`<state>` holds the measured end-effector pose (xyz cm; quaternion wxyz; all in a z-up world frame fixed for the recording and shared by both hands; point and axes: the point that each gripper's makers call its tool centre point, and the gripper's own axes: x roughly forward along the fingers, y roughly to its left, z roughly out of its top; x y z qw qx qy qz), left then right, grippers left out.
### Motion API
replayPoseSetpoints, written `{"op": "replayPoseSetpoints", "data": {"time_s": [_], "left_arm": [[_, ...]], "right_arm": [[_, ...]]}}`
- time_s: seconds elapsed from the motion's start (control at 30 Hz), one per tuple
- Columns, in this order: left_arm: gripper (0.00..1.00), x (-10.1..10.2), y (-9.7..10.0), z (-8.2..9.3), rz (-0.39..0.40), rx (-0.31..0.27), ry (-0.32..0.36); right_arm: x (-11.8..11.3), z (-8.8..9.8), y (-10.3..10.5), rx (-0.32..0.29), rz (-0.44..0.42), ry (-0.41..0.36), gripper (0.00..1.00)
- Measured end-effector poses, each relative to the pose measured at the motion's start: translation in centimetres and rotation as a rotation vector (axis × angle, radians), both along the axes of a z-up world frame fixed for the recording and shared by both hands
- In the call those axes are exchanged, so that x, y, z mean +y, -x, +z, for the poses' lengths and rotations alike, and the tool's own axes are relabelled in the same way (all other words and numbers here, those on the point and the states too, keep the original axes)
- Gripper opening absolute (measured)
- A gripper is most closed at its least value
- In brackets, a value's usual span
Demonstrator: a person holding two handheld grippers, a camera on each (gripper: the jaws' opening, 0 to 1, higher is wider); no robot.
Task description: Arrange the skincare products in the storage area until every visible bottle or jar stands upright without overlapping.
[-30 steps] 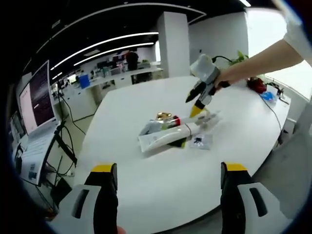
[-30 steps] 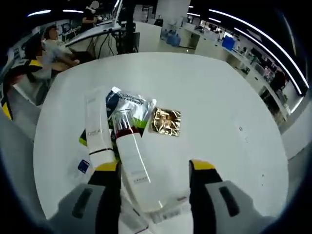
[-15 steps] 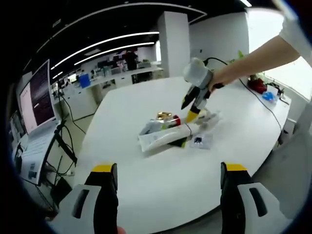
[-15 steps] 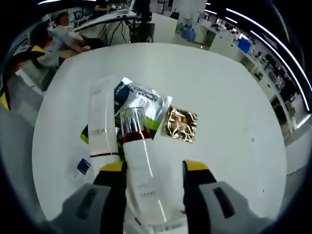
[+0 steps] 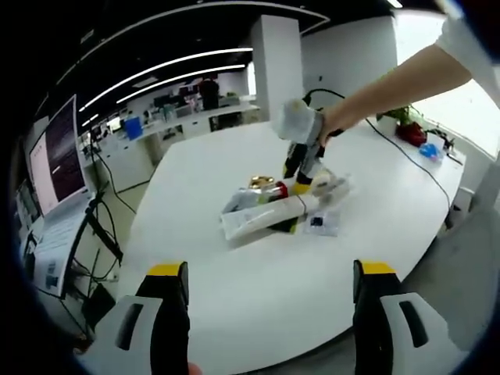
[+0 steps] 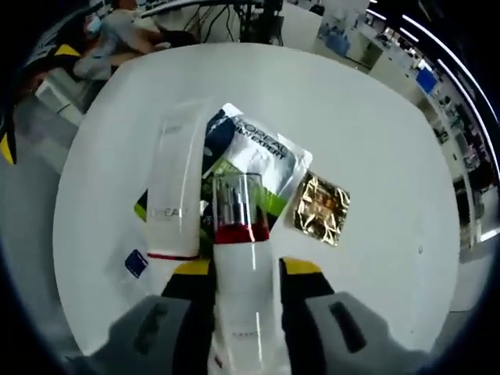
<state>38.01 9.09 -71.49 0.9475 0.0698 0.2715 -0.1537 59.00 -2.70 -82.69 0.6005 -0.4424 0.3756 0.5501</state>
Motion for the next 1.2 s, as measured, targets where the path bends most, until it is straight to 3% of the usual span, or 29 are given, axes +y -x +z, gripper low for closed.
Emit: {"op": "replayPoseSetpoints", "data": {"time_s": [0.2,0.43,0.87,1.2], "left_arm": [[0.85,0.10,-0.02,0.05,0.006,-0.003,0.001],[0.84,0.10,-0.01,0.01,0.003,-0.004,-0.002],[0.84,0.32,-0.10,0.11,0.012,-0.012,0.000],[0.84,0.53,-0.17,0.40,0.025,-0.026,0.005]], "right_arm": [[0.05,-0.56,-0.16,0.040,-0.006,0.047,0.30],[-0.19,-0.70,-0.09,0.052,0.009,0.046,0.30],[-0.11,-0.54,-0.12,-0.004,0.048,0.014,0.28],[-0.30,-0.23,0.03,-0.052,0.003,-0.005,0.28]]}}
